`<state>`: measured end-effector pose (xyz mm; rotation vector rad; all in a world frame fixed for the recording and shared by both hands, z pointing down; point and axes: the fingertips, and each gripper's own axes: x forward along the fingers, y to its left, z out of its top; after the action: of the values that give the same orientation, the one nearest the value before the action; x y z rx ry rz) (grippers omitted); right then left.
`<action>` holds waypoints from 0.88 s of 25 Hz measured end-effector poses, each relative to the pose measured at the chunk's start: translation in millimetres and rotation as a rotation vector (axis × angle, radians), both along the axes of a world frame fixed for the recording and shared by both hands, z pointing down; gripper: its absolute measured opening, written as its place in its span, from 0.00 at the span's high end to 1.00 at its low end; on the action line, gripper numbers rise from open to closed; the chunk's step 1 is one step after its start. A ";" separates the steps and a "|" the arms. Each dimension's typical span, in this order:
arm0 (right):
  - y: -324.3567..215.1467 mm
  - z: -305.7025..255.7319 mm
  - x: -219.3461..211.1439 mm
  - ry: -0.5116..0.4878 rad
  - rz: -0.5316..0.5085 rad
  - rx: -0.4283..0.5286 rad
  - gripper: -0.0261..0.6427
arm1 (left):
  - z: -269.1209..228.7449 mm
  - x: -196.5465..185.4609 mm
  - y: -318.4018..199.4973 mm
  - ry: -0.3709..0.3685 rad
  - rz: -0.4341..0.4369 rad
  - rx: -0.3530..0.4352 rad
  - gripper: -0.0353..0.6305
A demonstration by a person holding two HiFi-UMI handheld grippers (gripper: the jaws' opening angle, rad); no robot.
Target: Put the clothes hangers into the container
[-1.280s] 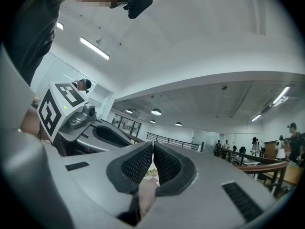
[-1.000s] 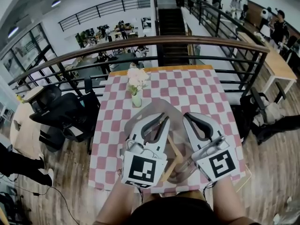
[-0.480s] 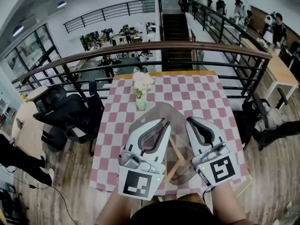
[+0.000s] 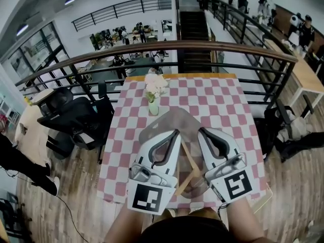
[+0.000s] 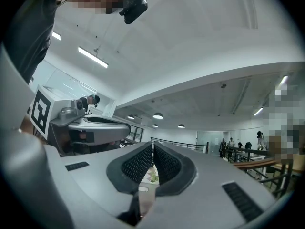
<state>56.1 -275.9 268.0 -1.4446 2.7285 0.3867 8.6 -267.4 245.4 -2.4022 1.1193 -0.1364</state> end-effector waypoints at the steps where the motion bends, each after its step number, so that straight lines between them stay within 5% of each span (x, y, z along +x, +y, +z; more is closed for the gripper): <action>1: -0.3 0.1 0.7 0.000 -0.002 -0.001 0.91 | 0.6 0.1 -0.8 0.004 -0.003 -0.002 0.93; 22: 5.1 -14.1 12.9 0.004 -0.038 0.097 0.91 | 6.7 21.3 -12.6 0.003 -0.027 -0.008 0.93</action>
<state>69.0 -270.8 253.9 -1.3681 2.6952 0.5129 29.8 -280.0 252.1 -2.3962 1.1551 -0.1462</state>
